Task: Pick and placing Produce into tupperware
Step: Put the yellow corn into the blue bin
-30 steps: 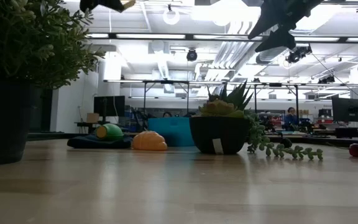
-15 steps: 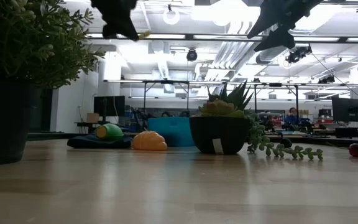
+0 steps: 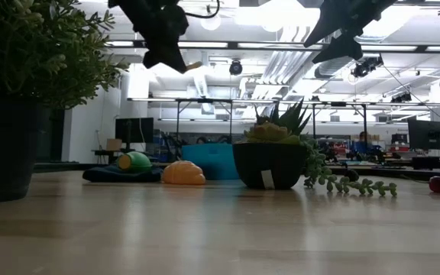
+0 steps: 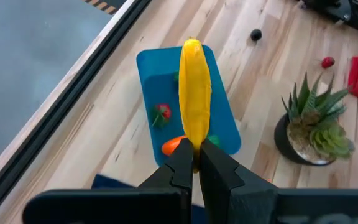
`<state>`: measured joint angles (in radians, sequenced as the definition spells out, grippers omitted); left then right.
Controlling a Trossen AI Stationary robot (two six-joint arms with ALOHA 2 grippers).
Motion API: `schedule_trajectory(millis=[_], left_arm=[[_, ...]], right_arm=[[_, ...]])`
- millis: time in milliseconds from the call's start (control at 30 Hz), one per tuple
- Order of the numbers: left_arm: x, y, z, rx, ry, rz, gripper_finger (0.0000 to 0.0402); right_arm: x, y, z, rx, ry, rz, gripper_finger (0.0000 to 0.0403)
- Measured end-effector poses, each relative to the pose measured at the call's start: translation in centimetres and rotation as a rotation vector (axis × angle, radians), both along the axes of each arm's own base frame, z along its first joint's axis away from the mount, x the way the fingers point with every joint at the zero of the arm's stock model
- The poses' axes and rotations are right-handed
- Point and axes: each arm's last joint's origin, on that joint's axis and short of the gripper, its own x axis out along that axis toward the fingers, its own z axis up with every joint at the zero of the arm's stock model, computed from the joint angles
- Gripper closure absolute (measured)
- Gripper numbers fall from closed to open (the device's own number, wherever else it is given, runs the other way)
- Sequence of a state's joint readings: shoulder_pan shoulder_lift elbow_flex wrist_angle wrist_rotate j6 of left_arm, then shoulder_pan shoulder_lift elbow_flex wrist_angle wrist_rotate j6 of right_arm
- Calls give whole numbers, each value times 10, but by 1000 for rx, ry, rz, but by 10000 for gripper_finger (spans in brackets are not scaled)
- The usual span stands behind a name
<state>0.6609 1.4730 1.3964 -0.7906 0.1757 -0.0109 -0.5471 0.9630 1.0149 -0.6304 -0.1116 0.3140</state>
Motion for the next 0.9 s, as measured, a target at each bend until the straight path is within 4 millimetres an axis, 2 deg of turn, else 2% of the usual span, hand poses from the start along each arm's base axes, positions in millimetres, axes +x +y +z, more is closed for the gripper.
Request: schedule_trajectory(millis=[333, 567, 767, 900], left_arm=[[18, 14, -22, -37, 34, 13, 394], [44, 27, -15, -21, 49, -21, 394], [64, 39, -23, -55, 92, -51, 394], [71, 44, -35, -81, 124, -51, 394]], right_arm=[[0, 0, 0, -3, 1, 2, 147], [0, 0, 0, -6, 3, 4, 147], [0, 0, 0, -6, 3, 4, 147], [0, 0, 0, -6, 3, 4, 147]])
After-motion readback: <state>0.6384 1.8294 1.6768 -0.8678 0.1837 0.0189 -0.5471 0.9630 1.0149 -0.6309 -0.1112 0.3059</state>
